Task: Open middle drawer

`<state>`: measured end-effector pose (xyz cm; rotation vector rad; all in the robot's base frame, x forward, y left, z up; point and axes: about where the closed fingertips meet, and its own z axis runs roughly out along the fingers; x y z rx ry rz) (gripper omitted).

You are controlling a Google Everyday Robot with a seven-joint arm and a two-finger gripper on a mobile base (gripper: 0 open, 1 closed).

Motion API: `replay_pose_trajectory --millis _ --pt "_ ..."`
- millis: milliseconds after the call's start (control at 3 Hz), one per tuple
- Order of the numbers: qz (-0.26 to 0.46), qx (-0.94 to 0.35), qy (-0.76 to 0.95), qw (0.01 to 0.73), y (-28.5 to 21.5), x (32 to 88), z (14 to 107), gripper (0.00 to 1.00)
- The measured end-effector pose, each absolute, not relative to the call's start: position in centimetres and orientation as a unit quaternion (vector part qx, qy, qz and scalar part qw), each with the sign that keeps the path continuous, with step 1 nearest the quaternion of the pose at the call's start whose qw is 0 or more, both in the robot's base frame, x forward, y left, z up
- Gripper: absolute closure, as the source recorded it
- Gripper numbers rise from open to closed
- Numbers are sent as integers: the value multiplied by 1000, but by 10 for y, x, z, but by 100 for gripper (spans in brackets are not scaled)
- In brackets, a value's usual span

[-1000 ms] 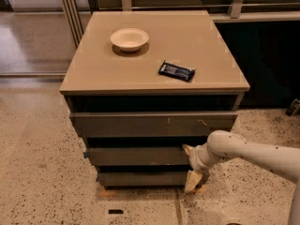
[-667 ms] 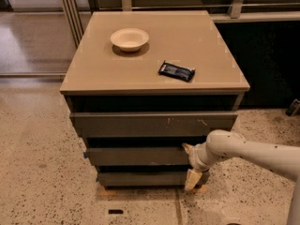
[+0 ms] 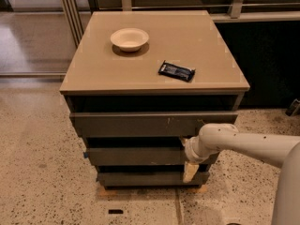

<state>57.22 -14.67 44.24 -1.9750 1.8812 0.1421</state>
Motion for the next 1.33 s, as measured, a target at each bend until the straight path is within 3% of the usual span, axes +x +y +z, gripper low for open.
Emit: replay_pose_trajectory --millis 1333 --pt "123 -683 683 229 -140 584 412 0"
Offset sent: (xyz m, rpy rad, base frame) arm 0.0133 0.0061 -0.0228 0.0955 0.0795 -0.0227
